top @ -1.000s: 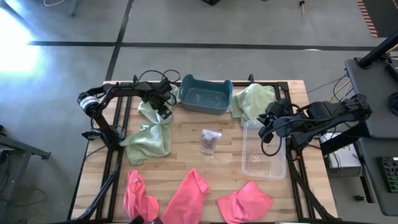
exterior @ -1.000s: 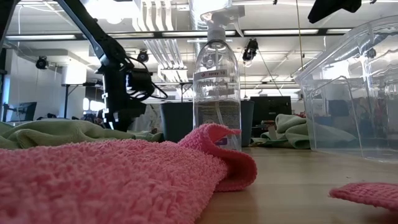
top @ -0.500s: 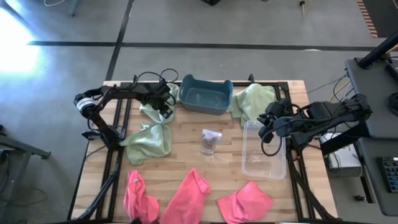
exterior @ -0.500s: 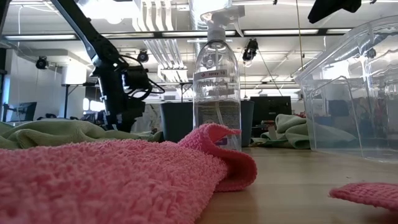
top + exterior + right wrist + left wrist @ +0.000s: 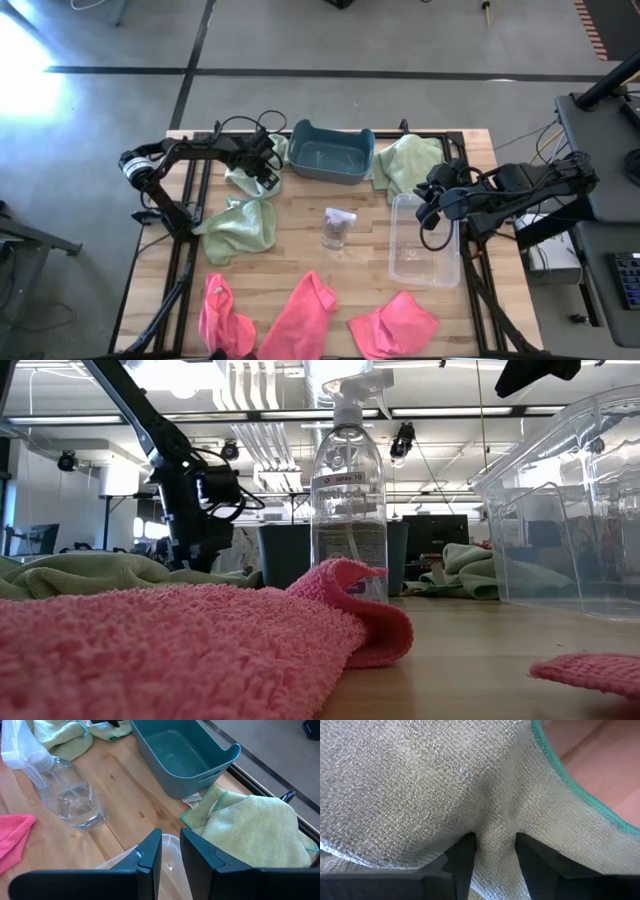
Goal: Sort microfiber towel by color & place in baskets
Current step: Put the green microfiber towel into the blue bin
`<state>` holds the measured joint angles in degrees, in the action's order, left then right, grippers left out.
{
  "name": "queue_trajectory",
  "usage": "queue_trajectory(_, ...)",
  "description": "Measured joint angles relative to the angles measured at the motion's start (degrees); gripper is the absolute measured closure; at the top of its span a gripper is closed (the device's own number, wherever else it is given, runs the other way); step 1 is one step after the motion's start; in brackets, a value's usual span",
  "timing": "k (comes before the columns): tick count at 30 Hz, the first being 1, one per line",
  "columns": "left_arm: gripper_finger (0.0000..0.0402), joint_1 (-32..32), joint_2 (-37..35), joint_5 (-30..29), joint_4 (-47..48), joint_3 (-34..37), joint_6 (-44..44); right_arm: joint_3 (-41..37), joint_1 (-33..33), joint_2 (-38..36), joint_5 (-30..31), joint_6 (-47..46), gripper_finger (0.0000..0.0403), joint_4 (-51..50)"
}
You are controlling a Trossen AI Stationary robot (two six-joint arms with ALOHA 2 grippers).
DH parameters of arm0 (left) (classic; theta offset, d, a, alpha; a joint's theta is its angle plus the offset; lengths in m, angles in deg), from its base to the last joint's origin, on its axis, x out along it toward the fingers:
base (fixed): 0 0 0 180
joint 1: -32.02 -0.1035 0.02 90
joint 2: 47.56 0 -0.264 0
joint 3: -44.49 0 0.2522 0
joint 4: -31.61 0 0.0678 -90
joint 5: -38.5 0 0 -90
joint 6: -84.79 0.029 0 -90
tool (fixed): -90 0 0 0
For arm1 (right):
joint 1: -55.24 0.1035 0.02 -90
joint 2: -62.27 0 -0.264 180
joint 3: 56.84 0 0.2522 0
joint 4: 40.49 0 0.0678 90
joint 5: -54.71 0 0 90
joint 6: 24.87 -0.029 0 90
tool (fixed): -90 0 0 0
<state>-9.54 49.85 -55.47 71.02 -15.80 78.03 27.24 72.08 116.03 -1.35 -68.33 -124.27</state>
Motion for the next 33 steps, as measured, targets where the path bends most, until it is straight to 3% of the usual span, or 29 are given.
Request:
queue_trajectory(10, 0.0353, 0.0, 0.0, -0.8, -0.55, 0.0, -0.52, -0.02, -0.01, 0.01, 0.02, -0.01, 0.0339, 0.0)
queue_trajectory(18, 0.0392, -0.04, -0.36, -0.93, -0.59, 0.0, -2.49, -0.02, 0.0, 0.0, 0.02, 0.0, 0.0339, 0.0)
queue_trajectory(24, 0.0399, 0.07, -2.51, -0.72, 1.13, -1.18, -2.83, -0.09, -0.01, 0.0, 0.02, 0.0, 0.0339, -0.02)
queue_trajectory(33, 0.04, 1.21, -10.67, -0.46, 12.8, -5.94, -2.93, -0.09, -0.01, 0.02, 0.15, 0.02, 0.0339, 0.0)
